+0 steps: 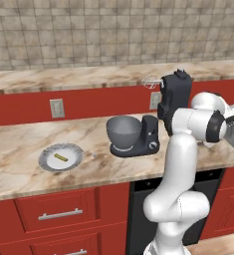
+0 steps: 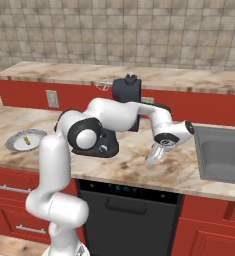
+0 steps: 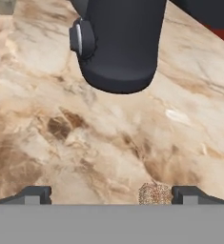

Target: Add butter and sugar cubes to the stand mixer bowl and then turn on the stand mixer to begin making frosting.

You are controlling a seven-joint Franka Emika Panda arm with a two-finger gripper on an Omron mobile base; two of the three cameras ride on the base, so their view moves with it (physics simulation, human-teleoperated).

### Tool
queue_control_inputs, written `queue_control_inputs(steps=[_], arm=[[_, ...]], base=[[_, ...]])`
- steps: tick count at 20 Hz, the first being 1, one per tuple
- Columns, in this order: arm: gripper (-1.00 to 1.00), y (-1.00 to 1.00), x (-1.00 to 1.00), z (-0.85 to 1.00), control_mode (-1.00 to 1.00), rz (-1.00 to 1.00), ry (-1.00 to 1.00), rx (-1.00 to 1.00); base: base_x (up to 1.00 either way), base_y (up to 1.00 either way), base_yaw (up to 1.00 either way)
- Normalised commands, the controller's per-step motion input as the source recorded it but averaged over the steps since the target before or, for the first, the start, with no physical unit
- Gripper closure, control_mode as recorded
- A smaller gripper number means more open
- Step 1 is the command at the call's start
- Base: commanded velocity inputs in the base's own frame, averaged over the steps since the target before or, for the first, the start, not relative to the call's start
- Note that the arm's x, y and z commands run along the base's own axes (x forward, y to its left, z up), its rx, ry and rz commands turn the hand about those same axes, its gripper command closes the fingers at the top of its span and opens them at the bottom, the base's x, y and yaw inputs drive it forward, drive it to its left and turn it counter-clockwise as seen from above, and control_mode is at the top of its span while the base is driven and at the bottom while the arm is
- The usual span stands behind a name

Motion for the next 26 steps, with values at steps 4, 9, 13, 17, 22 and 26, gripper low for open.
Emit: queue_control_inputs(steps=[4,9,13,17,22,26], arm=[[-1.00,0.06,0.40,-0.18,-1.00,0.00,0.00,0.00],[-1.00,0.00,0.26,-0.17,-1.00,0.00,0.00,0.00],[-1.00,0.00,0.03,-0.16,-1.00,0.00,0.00,0.00],[-1.00,0.00,0.00,-0.16,-1.00,0.00,0.02,0.00],[-1.00,0.01,0.01,-0.21,-1.00,0.00,0.05,0.00],[-1.00,0.03,0.10,-0.18,-1.00,0.00,0.05,0.00]], base=[[0.00,0.00,0.00],[0.00,0.00,0.00],[0.00,0.00,0.00],[0.00,0.00,0.00],[0.00,0.00,0.00],[0.00,0.00,0.00]])
